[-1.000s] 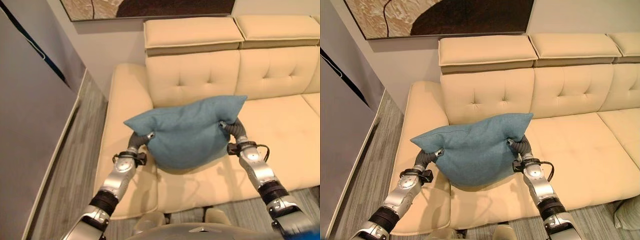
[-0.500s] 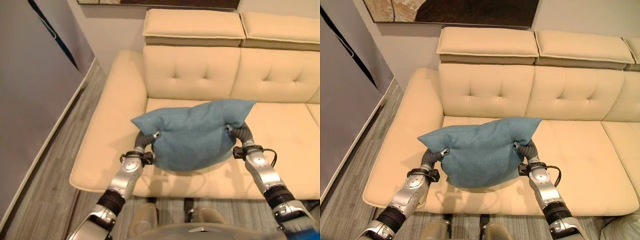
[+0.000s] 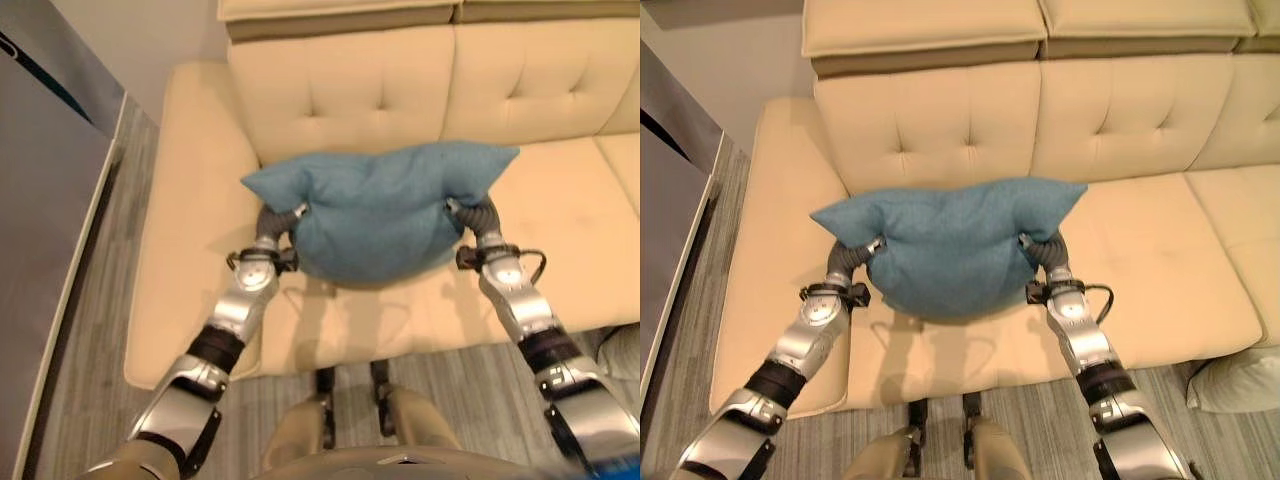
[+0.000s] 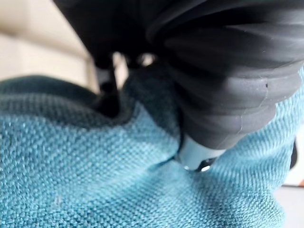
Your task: Pick up all the scattered cushions and arrange them neatly on the sofa.
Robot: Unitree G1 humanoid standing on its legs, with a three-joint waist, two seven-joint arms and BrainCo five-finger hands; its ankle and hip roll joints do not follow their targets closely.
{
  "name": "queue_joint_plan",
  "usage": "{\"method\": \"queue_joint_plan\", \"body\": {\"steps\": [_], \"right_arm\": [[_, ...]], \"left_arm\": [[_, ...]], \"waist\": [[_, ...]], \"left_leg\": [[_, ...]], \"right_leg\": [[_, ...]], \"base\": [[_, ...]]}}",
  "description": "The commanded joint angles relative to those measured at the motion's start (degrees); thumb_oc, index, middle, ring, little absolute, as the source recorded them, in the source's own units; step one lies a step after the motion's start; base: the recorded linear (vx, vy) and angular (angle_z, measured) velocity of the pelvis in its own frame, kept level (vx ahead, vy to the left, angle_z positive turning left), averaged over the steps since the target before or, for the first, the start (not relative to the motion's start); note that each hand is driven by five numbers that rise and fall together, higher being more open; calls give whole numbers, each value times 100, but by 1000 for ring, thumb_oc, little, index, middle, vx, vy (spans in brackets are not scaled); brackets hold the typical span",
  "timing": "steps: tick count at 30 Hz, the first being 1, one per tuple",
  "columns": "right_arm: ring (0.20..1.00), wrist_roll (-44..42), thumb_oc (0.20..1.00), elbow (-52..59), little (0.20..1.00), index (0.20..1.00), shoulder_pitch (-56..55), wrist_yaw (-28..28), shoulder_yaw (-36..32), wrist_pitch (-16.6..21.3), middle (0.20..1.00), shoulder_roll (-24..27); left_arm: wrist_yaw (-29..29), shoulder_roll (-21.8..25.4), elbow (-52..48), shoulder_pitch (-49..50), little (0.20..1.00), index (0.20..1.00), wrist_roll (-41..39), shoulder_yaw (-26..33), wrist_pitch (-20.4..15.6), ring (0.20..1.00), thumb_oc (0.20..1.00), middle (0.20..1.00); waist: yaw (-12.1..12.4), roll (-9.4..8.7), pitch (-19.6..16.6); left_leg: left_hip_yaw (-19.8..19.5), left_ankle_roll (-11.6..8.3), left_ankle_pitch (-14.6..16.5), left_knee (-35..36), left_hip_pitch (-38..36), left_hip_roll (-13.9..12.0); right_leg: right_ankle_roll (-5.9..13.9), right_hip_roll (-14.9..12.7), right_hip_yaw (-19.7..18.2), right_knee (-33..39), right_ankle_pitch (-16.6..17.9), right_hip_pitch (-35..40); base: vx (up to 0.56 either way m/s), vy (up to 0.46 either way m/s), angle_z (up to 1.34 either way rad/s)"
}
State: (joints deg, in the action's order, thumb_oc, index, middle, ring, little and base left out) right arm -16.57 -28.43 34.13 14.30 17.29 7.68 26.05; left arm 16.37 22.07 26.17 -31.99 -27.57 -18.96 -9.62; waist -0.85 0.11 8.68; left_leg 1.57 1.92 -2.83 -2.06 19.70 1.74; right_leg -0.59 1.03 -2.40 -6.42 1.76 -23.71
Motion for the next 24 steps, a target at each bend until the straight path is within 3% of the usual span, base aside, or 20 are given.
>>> {"method": "queue_joint_plan", "body": {"steps": [1, 6, 10, 14, 18, 24], "right_arm": [[200, 5, 200, 282, 200, 200, 1081, 68, 348, 623, 200, -279], [200, 4, 200, -130, 200, 200, 2140, 414, 522, 710, 200, -83], [200, -140, 200, -868, 200, 200, 3667, 857, 899, 855, 200, 258], [200, -281, 200, -1193, 200, 200, 4171, 995, 1056, 927, 200, 396], [200, -332, 200, -1519, 200, 200, 4222, 996, 1165, 812, 200, 380], [200, -326, 200, -1581, 200, 200, 4065, 985, 1177, 757, 200, 251]], "left_arm": [[58, -116, -134, -1293, 200, 200, 123, -409, -891, 200, 200, 200], [390, 159, 348, -2309, 200, 200, 114, -517, -1000, 200, 200, 200], [594, 564, 1251, -3922, 200, 200, 7, -943, -1127, 200, 200, 200], [547, 647, 1707, -4516, 200, 200, -116, -1170, -1103, 200, 200, 200], [504, 709, 2027, -4604, 200, 200, -106, -1257, -1026, 200, 200, 200], [513, 629, 2014, -4485, 200, 200, -106, -1212, -965, 200, 200, 200]], "waist": [[60, -272, -238], [82, -256, -103], [90, -224, -87], [74, -163, -111], [74, -108, -93], [79, -95, -60]], "left_leg": [[-400, -153, 608, -542, 307, -1], [-493, -218, 435, -459, 601, 16], [-618, -381, -77, 287, 935, -29], [-692, -526, -392, 635, 1225, -32], [-735, -567, -513, 678, 1707, 4], [-732, -566, -517, 669, 1751, 17]], "right_leg": [[494, -332, -299, 135, 15, 254], [530, -352, -295, 215, 145, -38], [640, -343, -251, 693, 418, -421], [689, -315, -180, 942, 577, -757], [736, -308, -161, 1087, 697, -1194], [717, -312, -168, 1077, 703, -1260]], "base": [[0, 0, 0], [-28, -6, 0], [-43, -32, 5], [-28, -23, 14], [-11, -10, 1], [-3, -1, -4]]}}
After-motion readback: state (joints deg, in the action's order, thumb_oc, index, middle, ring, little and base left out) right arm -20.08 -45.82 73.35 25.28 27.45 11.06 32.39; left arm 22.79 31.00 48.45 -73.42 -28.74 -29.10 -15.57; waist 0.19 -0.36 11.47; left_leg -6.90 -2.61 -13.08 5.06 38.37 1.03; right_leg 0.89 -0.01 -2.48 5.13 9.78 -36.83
